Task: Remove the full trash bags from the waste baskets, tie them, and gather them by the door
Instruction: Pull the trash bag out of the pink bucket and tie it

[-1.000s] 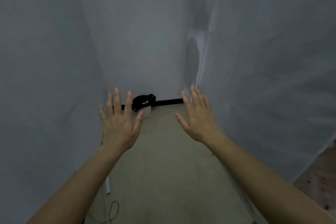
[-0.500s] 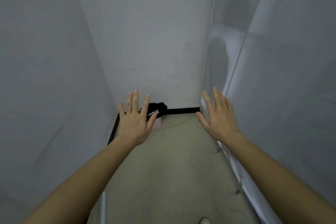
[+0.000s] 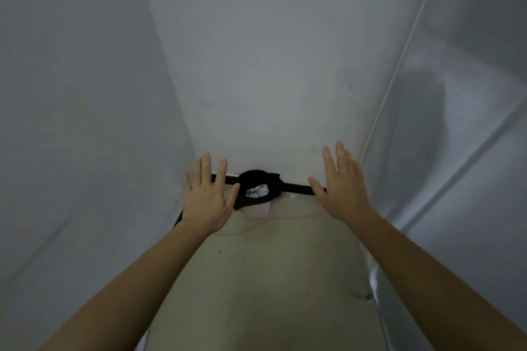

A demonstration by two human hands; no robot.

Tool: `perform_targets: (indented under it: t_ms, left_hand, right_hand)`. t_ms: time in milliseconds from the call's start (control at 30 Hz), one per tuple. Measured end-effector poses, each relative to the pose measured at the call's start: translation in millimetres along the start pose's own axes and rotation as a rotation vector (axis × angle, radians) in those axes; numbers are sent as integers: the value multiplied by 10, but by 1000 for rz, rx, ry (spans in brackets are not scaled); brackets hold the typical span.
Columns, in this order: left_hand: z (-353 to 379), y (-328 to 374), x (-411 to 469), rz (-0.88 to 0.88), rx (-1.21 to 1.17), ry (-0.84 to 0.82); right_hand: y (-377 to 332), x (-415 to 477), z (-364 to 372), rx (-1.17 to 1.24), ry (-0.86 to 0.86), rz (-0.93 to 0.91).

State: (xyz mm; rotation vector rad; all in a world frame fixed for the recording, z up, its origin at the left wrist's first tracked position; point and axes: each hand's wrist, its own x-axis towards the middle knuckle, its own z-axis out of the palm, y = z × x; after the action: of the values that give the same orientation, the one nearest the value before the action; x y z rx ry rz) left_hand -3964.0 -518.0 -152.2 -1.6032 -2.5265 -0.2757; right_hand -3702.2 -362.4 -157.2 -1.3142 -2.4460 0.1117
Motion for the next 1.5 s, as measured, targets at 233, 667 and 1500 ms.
perform_targets:
  t_ms: [233,667,1500]
  left_hand:
    - [922,-410,1467,-72,-64,-59]
    - [2412,-1069,4394,-72,-224,-318]
    - [6121,-1232,5009,-661,-519,-636]
  right_hand:
    - [155,1438,996,-27,-79,-25]
    - [432,3692,2469,-42,-323,281]
    - [1323,4666,6391,447,-661,627]
